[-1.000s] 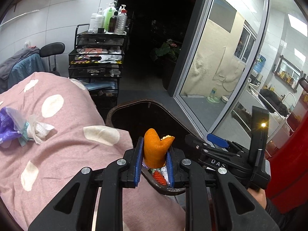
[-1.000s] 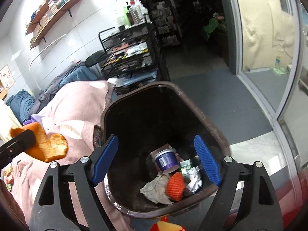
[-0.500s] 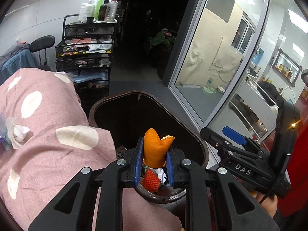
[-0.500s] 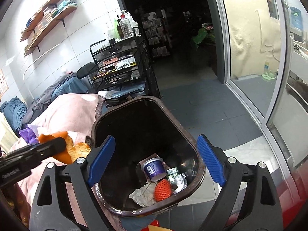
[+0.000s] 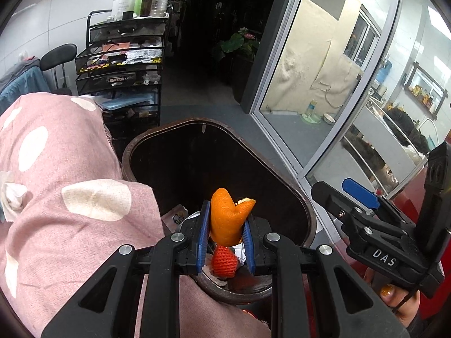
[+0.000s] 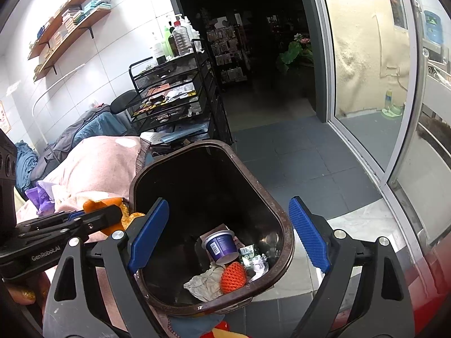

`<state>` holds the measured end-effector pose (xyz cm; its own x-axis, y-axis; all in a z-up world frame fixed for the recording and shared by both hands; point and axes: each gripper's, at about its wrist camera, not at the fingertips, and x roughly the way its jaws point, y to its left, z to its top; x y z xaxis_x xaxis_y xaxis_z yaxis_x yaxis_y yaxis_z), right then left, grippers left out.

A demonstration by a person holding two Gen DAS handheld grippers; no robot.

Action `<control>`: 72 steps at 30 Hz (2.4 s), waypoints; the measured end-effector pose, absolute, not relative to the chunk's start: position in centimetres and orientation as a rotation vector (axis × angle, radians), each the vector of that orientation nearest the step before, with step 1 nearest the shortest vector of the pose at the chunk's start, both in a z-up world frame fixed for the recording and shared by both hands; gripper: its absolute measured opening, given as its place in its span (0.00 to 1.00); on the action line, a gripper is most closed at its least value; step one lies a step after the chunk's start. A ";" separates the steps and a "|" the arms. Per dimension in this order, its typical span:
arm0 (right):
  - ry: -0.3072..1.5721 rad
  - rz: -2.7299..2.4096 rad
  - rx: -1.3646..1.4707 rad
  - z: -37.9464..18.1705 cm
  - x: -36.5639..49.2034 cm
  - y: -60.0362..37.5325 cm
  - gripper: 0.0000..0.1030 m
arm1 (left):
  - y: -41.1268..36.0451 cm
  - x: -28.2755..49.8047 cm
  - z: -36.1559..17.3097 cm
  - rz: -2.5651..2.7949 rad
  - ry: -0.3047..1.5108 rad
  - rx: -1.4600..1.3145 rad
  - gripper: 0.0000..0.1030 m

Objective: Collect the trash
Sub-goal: 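Lower the orange peel into the bin and open the left gripper, then move both tools back over the table toward the purple bag, then grasp the white tissue with the right gripper while the left gripper grasps the purple bag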

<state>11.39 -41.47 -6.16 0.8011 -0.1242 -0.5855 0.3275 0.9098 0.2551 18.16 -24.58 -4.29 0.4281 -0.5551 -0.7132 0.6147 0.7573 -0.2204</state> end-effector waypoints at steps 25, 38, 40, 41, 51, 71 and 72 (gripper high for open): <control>0.628 -0.234 0.354 -7.1 12.0 -41.1 0.89 | -21.4 16.0 -1.3 -0.606 0.679 0.077 0.95; 0.630 -0.151 0.320 -6.7 12.8 -37.2 0.89 | -16.6 13.8 -0.6 -0.541 0.612 0.072 0.95; 0.628 -0.134 0.311 -6.4 13.1 -36.4 0.89 | -15.5 13.8 -0.5 -0.522 0.607 0.058 0.95; 0.625 -0.122 0.305 -6.2 13.2 -35.9 0.89 | -14.9 13.8 -0.5 -0.509 0.605 0.051 0.95; 0.611 0.003 0.210 -4.6 15.2 -30.5 0.91 | -7.9 13.6 -1.1 -0.370 0.619 -0.003 0.95; 0.706 0.233 0.057 -3.8 21.3 -20.7 0.92 | 3.7 15.4 -4.0 -0.130 0.716 -0.067 0.95; 0.716 0.244 0.047 -3.9 21.7 -20.3 0.92 | 4.0 15.6 -4.1 -0.125 0.724 -0.072 0.95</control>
